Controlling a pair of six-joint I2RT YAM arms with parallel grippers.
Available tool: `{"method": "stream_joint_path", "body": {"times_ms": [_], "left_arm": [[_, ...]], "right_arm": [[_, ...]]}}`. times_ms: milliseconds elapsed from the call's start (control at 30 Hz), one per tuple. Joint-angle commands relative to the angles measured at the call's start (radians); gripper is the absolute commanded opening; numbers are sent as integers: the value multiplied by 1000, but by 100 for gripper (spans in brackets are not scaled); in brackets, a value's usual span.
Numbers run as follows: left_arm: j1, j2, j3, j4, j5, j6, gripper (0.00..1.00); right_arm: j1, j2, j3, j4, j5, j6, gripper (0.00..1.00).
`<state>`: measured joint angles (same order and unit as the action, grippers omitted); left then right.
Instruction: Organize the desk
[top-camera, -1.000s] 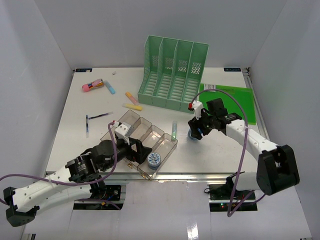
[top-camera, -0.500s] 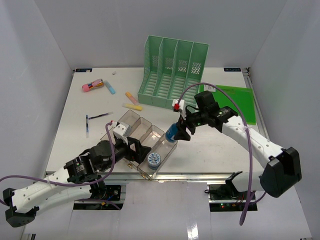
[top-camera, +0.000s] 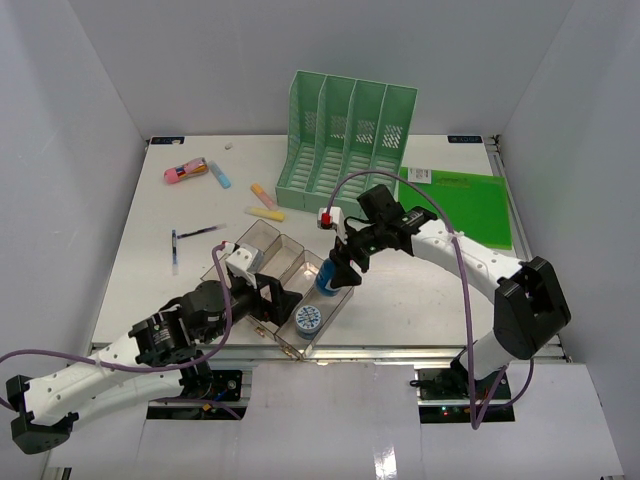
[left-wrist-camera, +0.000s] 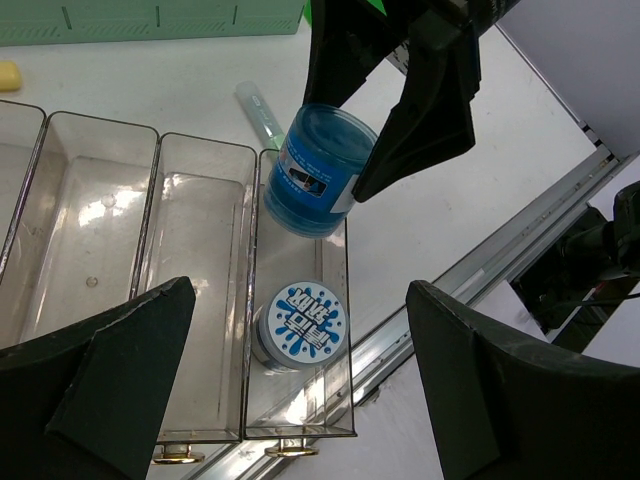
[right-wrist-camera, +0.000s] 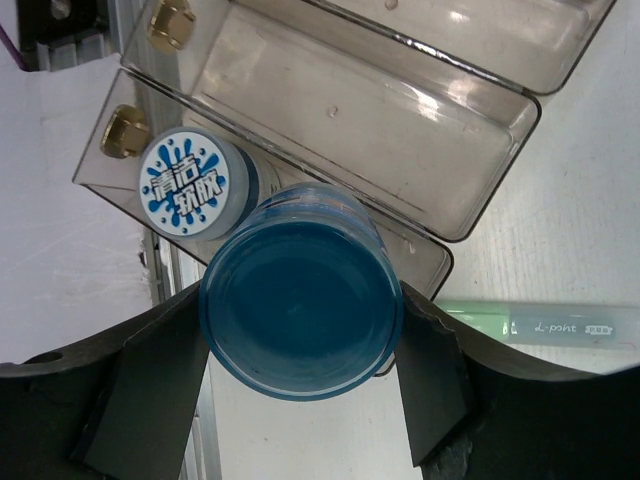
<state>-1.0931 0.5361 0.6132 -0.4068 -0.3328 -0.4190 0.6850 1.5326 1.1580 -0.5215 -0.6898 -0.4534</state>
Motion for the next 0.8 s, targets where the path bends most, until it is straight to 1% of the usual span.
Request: {"method": "stream_joint_path", "body": {"times_ms": [0,267,333,367,400,500,600,633,700,767], "left_arm": [[1,8,-4,16,-6,9,98],[2,24,-6,19,14,5,98],[2,25,-7,22,20,3,98],[1,27,-9,28,23,3,98],[2,32,-12,33,26,2,98],[2,53,-13,63,46,0,98],[1,104,6,94,65,-1,98],[1,140,27,106,71,-1,98],[2,219,57,120,79,2,98],[2,278,105,141,87,1,98]], "right_arm": [[4,-3,-41,80,41,1,19],[10,26,-46,98,81,2,28],[11,34,-46,98,95,1,32],[13,34,-49,97,101,-1,37],[14,32,-51,97,107,-3,45],[15,11,-59,96,119,-17,73],[15,-16,-69,92,113,-30,89],[15,-31,-70,89,107,-35,93],[15,-64,-77,83,95,-46,97],[12,-93,-85,76,74,-56,97]]}}
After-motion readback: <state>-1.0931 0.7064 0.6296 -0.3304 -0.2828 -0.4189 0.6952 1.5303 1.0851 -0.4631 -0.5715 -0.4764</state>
